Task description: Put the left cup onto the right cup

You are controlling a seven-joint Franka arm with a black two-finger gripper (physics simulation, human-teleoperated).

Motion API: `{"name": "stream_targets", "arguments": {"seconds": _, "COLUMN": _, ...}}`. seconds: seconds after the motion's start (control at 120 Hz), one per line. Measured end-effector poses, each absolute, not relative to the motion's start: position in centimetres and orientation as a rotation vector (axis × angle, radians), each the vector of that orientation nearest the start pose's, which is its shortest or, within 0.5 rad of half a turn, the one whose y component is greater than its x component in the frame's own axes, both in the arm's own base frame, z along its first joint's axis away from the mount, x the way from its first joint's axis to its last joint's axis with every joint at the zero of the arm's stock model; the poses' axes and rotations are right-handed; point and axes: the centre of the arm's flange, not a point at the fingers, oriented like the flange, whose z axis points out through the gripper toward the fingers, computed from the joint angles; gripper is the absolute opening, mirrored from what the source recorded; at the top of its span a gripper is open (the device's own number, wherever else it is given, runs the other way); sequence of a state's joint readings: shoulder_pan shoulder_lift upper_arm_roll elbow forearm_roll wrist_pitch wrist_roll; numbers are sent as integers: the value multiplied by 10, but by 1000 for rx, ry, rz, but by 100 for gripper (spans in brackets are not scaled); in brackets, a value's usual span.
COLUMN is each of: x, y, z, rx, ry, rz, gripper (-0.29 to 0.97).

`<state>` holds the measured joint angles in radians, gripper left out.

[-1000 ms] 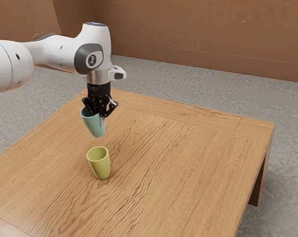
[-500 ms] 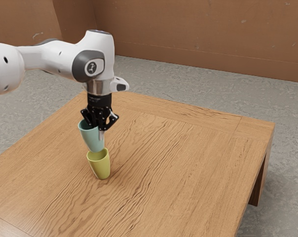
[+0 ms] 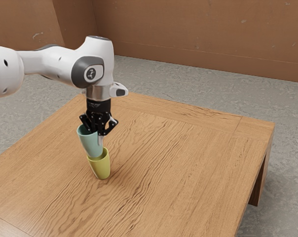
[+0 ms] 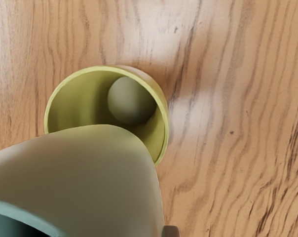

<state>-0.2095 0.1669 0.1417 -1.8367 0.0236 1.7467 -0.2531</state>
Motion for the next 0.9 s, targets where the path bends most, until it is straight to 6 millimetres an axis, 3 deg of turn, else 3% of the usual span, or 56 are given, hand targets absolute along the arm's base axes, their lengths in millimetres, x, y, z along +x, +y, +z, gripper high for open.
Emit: {"name": "stream_targets", "arguments": {"seconds": 0.9, "x": 586, "y": -37, "z": 409, "rx": -3005, "ry": -321, "rz": 311, "gripper": -10}}
